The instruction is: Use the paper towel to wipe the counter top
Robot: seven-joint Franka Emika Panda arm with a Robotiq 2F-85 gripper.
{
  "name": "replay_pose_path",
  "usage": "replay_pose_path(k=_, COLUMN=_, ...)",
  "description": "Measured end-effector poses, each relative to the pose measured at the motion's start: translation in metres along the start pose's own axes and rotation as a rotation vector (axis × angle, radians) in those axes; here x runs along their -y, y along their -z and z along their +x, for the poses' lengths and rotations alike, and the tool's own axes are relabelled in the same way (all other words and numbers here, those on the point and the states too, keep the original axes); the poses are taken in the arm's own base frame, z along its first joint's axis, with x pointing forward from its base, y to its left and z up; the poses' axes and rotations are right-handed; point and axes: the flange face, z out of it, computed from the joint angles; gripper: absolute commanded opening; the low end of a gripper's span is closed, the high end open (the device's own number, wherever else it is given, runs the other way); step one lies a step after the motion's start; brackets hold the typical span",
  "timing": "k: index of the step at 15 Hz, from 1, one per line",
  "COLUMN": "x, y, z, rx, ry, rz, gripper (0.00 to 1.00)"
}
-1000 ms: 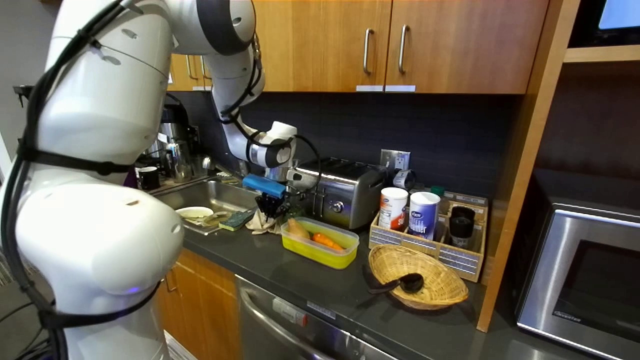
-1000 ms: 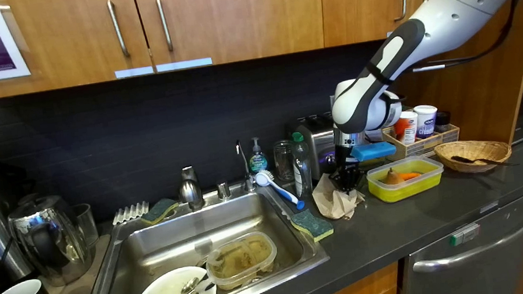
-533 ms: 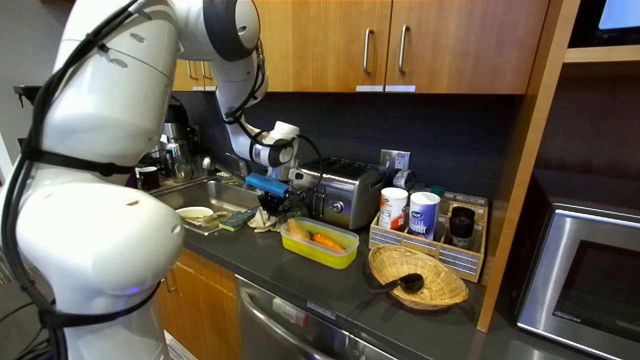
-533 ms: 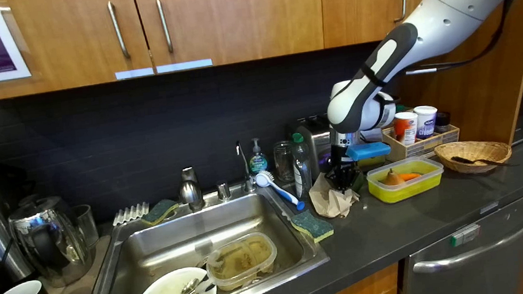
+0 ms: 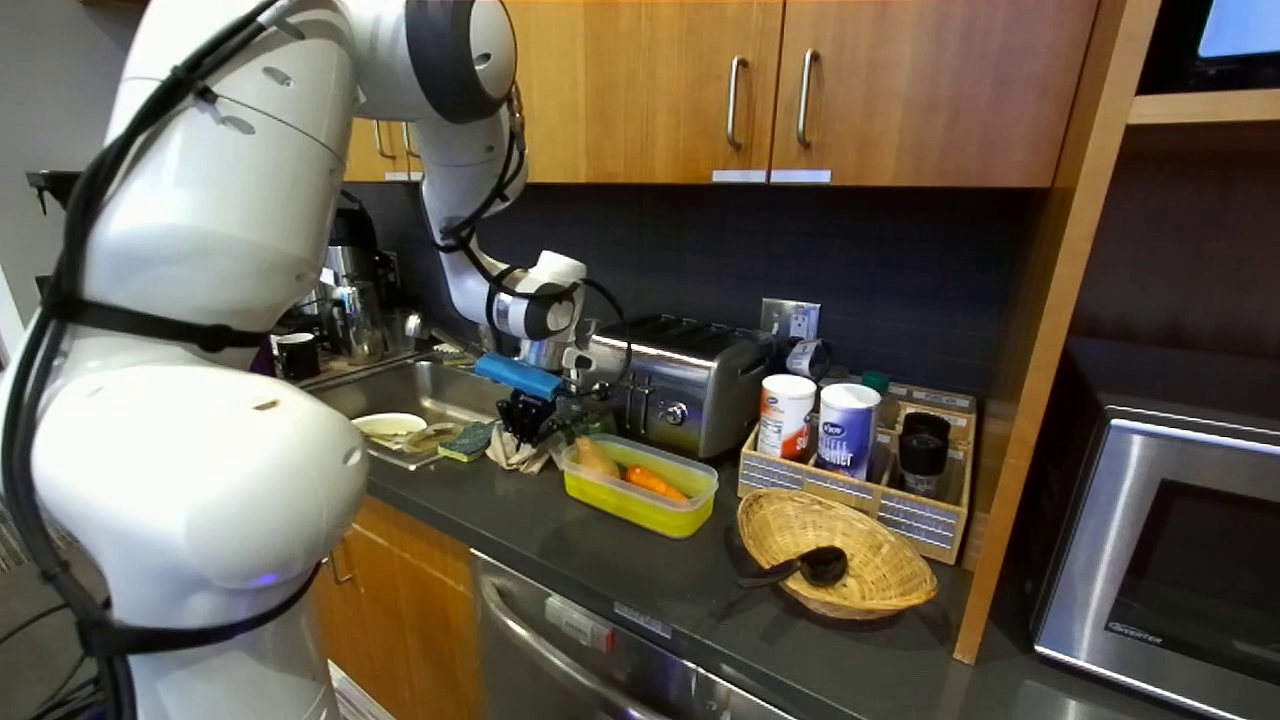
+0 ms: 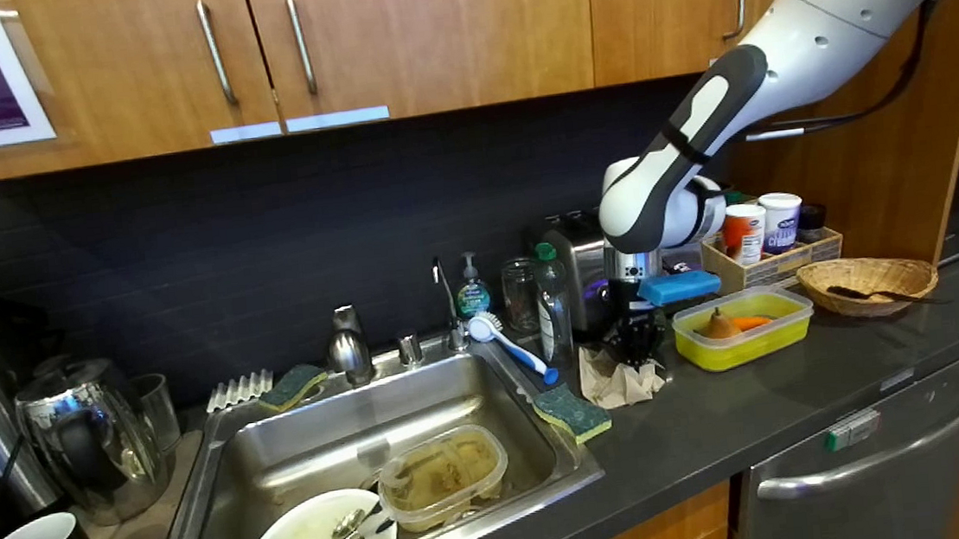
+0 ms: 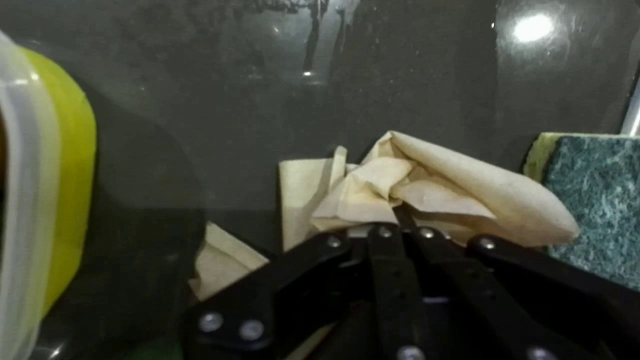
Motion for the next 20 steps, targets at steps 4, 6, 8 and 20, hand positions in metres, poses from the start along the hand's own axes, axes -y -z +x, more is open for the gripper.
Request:
replay_pose_path(k=4, x=0.007, y=-0.010, z=-0.011, rx=0.024, ry=0.013, rz=0.001, gripper=0.00)
replay_pose_path(k=6, x=0.007, y=-0.011, z=-0.015, rx=0.026, ry=0.010, rz=0.005, gripper=0.00)
replay_pose_path(k=8, x=0.006, y=-0.012, z=-0.021, rx=0.026, ry=0.003, rz=0.010, gripper=0.00)
replay_pose_path(k=20, x=-0.015, y=-0.021, z=-0.085, rx=0.068, ry=-0.043, rz=0.088, gripper=0.00)
